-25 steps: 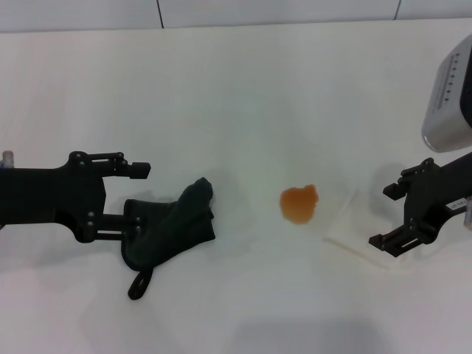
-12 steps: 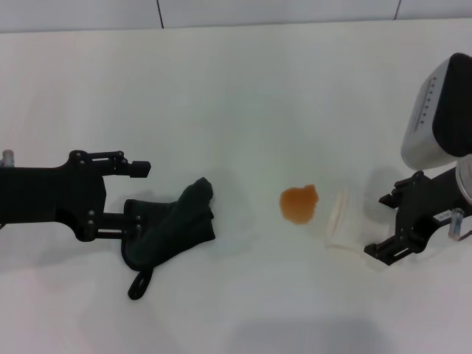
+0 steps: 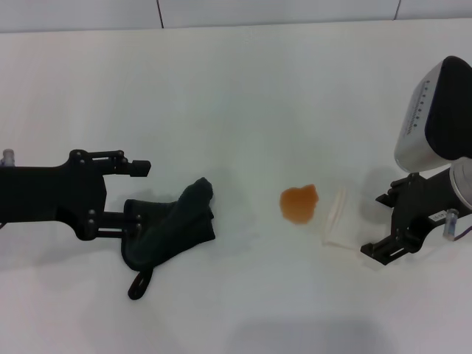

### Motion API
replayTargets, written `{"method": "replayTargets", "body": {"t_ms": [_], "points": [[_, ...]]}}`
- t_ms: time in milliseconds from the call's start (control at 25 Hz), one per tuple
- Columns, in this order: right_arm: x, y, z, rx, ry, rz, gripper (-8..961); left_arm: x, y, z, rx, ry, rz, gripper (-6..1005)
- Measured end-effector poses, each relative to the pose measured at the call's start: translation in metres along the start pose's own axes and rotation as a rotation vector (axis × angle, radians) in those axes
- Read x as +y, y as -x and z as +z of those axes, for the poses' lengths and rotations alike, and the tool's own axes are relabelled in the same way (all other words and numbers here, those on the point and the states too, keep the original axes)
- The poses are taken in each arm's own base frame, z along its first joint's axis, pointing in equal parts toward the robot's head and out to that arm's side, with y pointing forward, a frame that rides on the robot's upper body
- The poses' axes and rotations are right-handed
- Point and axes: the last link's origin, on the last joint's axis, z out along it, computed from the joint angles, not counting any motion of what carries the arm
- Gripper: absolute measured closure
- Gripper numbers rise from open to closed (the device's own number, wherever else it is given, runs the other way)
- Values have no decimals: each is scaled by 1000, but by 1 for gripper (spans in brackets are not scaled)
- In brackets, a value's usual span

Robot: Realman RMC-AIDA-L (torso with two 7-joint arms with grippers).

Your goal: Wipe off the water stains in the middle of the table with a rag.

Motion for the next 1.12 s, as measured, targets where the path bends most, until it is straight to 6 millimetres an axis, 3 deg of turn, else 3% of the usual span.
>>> {"method": "replayTargets", "body": {"t_ms": [400, 680, 1120], "points": [[1, 0, 1, 5, -1, -2, 130, 0, 0, 0, 2, -3, 1, 253], [2, 0, 0, 6, 2, -5, 196, 0, 1, -1, 2, -4, -1, 255], [-16, -2, -30, -126, -69, 40, 278, -1, 2, -4, 5, -19, 4, 258]]}}
